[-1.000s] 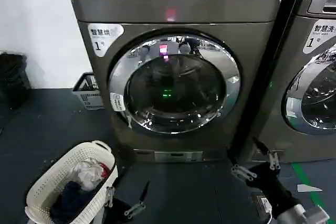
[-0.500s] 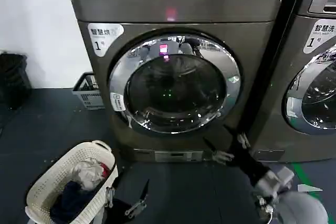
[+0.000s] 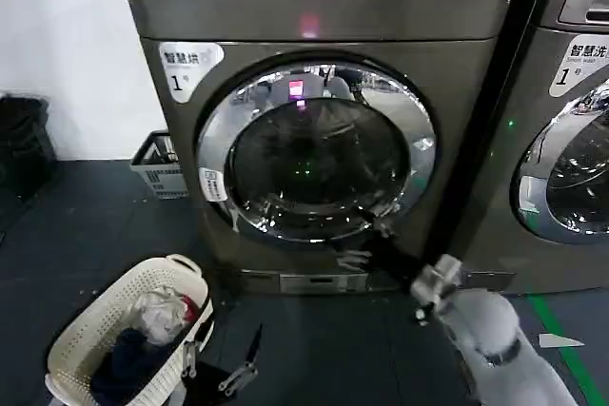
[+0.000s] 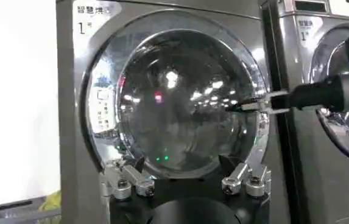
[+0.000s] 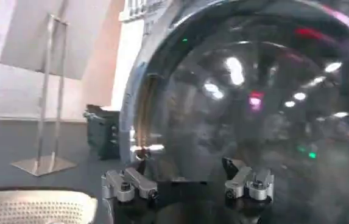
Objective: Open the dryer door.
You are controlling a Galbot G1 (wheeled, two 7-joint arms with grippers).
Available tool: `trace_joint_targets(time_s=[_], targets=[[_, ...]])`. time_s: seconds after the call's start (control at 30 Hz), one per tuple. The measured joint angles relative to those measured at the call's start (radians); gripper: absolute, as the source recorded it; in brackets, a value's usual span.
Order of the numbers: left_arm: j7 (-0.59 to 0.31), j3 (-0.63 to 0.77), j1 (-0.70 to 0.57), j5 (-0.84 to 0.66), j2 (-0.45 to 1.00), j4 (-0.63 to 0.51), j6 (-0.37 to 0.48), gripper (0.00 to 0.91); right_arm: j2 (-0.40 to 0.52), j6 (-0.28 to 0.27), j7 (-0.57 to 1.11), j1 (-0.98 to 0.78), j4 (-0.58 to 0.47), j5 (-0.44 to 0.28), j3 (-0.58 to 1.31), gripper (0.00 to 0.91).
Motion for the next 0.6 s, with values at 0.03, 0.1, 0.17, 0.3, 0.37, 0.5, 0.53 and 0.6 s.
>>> trace_joint_targets(time_s=[0.03,0.1,0.17,0.3,0.37,0.5,0.53,0.6], targets=[[0.002,-0.002,-0.001,-0.001,-0.002,0.000,0.002,0.907,0.004,0.000,-0.001,0.015,-0.012,0.000,-0.014,0.907],[0.012,-0.004,-0.007,-0.006,-0.004,0.000,0.005,0.907,0.014,0.004,-0.007,0.042,-0.037,0.000,-0.040,0.907],[0.018,-0.006,-0.015,-0.014,-0.004,-0.006,0.008,0.907,0.027,0.008,-0.012,0.071,-0.067,0.000,-0.066,0.907],[0.019,-0.014,-0.009,-0.010,-0.004,-0.007,0.008,0.907,0.051,0.009,-0.015,0.123,-0.119,0.000,-0.110,0.907],[0.019,-0.015,-0.003,-0.009,-0.006,-0.011,0.007,0.907,0.065,0.010,-0.015,0.152,-0.144,-0.001,-0.133,0.907],[0.019,-0.013,0.004,-0.002,-0.012,-0.013,0.003,0.907,0.099,0.010,-0.014,0.208,-0.191,-0.002,-0.177,0.907],[0.019,-0.012,0.006,0.001,-0.013,-0.013,0.002,0.907,0.107,0.011,-0.014,0.220,-0.202,-0.002,-0.186,0.907],[0.019,-0.011,0.009,0.006,-0.016,-0.013,0.000,0.907,0.128,0.011,-0.014,0.247,-0.225,-0.002,-0.206,0.907]])
